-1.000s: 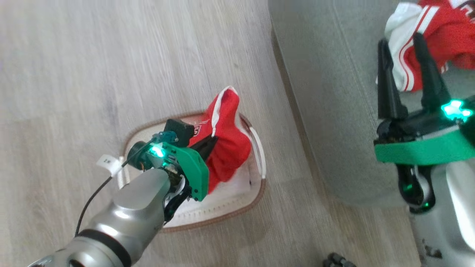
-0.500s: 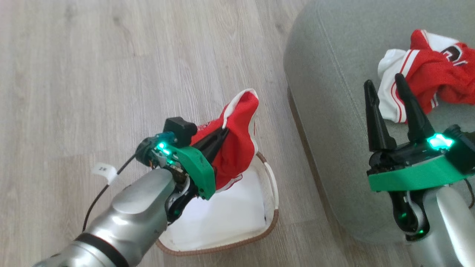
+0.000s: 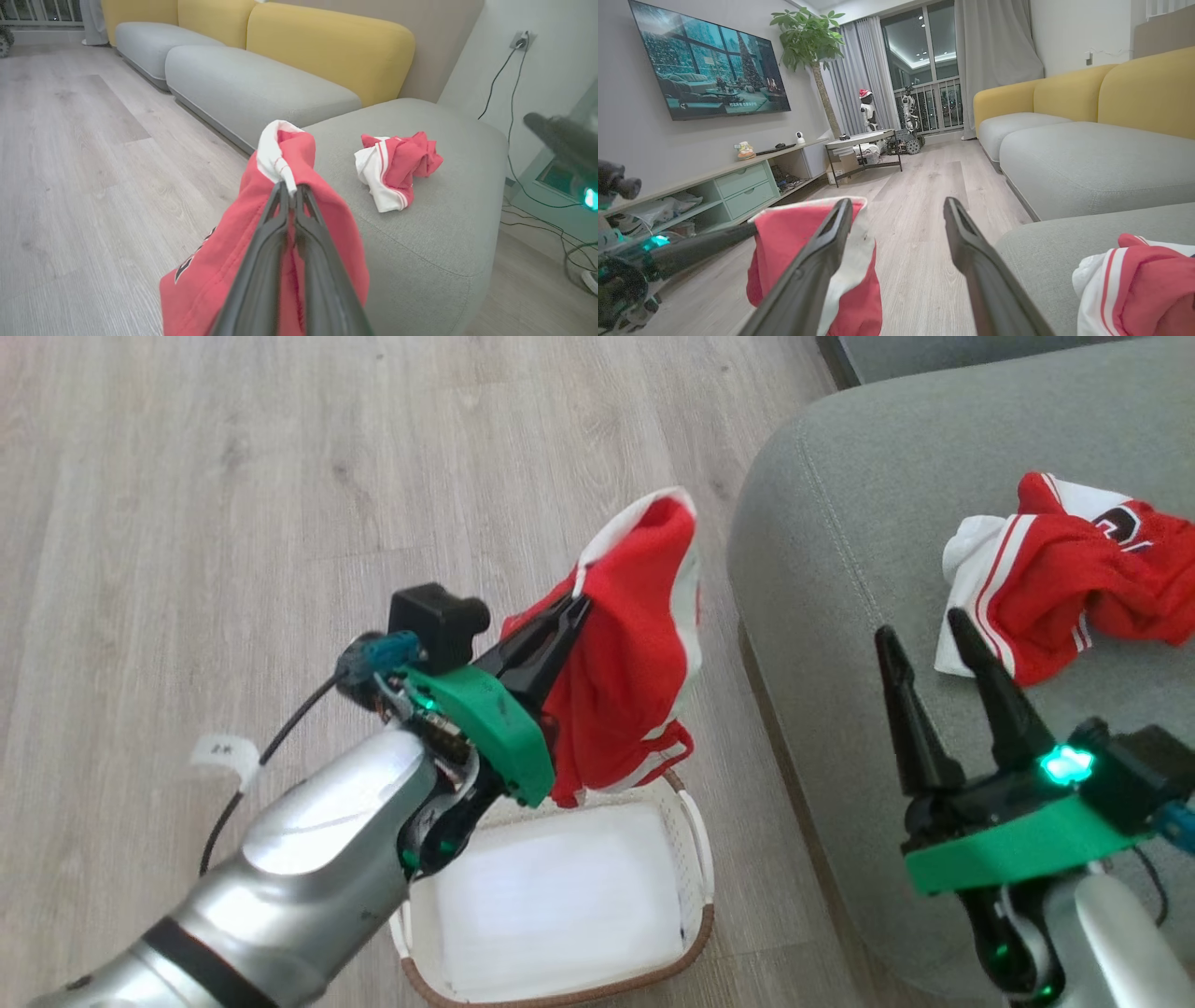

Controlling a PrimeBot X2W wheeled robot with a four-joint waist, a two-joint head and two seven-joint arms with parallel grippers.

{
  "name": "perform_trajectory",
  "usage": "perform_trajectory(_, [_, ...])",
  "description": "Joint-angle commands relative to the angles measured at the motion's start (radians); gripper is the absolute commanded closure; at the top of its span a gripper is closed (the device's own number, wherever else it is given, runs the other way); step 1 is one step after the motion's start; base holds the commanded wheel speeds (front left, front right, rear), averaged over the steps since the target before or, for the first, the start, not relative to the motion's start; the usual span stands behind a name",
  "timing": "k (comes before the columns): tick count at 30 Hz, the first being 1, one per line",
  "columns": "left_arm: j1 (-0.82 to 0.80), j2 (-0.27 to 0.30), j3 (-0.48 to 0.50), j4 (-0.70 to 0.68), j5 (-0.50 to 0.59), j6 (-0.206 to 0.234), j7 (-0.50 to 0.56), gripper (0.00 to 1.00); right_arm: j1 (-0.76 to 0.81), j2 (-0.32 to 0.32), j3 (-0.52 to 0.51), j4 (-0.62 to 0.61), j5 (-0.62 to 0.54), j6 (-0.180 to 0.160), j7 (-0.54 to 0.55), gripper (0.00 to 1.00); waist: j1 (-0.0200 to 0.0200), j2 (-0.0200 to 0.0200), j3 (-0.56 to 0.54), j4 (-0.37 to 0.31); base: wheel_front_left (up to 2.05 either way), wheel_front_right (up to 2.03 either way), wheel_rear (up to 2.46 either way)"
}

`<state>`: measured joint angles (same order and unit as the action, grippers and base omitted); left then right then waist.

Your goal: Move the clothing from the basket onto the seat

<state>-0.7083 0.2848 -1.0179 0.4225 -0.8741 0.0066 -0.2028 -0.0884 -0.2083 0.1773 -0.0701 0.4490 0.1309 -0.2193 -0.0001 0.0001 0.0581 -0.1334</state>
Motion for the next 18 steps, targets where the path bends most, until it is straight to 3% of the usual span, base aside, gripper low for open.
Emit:
perform_trajectory(1, [-0.066, 0.037, 0.058, -0.069, -0.003, 0.018, 0.010, 1.00, -0.002, -0.012, 0.027, -0.041, 0.001, 0.000, 0.003, 0.00, 0.0001, -0.0001, -0.006, 0.004, 0.00, 0.00, 0.00])
perform_trajectory(8, [-0.102, 0.077, 0.100, -0.224, -0.008, 0.086, 0.048, 1.00, 0.033, -0.008, 0.062, -0.043, -0.002, 0.000, 0.014, 0.00, 0.0001, -0.0001, -0.022, 0.007, 0.00, 0.00, 0.00])
perform_trajectory(18, [-0.104, 0.101, 0.116, -0.308, -0.014, 0.134, 0.076, 1.00, 0.036, -0.011, 0.104, -0.039, 0.000, 0.000, 0.024, 0.00, 0.0001, -0.0001, -0.031, 0.002, 0.00, 0.00, 0.00])
